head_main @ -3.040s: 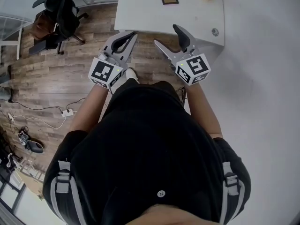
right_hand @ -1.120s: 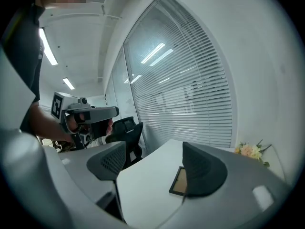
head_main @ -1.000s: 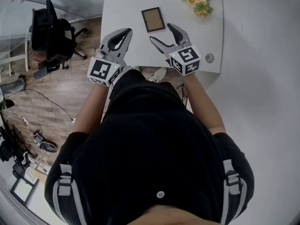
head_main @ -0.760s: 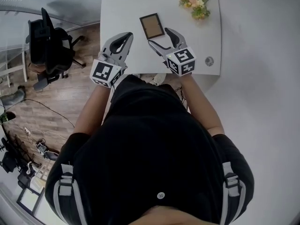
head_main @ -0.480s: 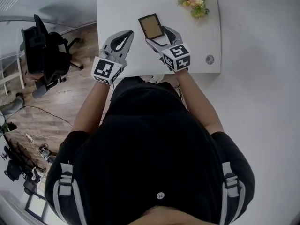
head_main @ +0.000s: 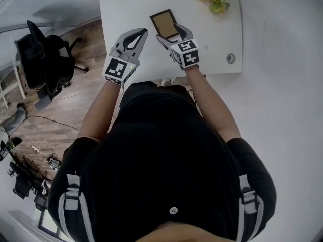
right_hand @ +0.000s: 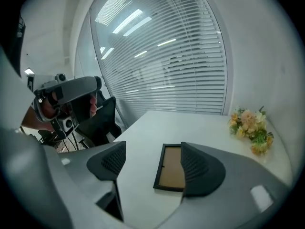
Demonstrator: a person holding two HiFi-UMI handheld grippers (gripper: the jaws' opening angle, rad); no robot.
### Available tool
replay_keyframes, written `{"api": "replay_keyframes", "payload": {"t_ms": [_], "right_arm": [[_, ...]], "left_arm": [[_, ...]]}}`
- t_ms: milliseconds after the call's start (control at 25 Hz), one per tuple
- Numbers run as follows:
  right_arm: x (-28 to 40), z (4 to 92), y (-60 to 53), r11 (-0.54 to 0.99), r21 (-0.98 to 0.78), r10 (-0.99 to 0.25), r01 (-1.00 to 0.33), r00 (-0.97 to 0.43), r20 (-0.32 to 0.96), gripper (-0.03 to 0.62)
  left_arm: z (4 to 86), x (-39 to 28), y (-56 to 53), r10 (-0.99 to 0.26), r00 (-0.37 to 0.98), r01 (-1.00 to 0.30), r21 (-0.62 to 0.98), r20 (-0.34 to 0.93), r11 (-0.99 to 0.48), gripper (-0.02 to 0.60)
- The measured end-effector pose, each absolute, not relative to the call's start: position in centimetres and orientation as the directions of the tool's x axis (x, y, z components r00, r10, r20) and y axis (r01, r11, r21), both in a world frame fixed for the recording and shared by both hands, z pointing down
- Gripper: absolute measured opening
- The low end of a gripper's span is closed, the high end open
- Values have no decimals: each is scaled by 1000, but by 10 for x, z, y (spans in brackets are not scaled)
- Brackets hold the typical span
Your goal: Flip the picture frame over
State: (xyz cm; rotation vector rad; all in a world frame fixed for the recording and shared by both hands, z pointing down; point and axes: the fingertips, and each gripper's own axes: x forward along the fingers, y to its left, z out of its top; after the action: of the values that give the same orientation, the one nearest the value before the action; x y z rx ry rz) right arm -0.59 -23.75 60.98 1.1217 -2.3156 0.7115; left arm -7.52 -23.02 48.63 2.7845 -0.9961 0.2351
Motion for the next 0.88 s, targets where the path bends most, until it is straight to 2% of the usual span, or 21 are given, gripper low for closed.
{"api": "replay_keyframes", "payload": {"t_ms": [640, 880], "right_arm": [[-15, 694, -248, 443, -192, -488, -876, -415, 768, 330], [-19, 719, -249, 421, -174, -460, -890, -375, 805, 290]], "left_arm": [[555, -81, -250, -567, 783, -614, 171, 258, -770, 5], [576, -82, -256, -551, 786, -608, 194, 280, -770, 5]]}}
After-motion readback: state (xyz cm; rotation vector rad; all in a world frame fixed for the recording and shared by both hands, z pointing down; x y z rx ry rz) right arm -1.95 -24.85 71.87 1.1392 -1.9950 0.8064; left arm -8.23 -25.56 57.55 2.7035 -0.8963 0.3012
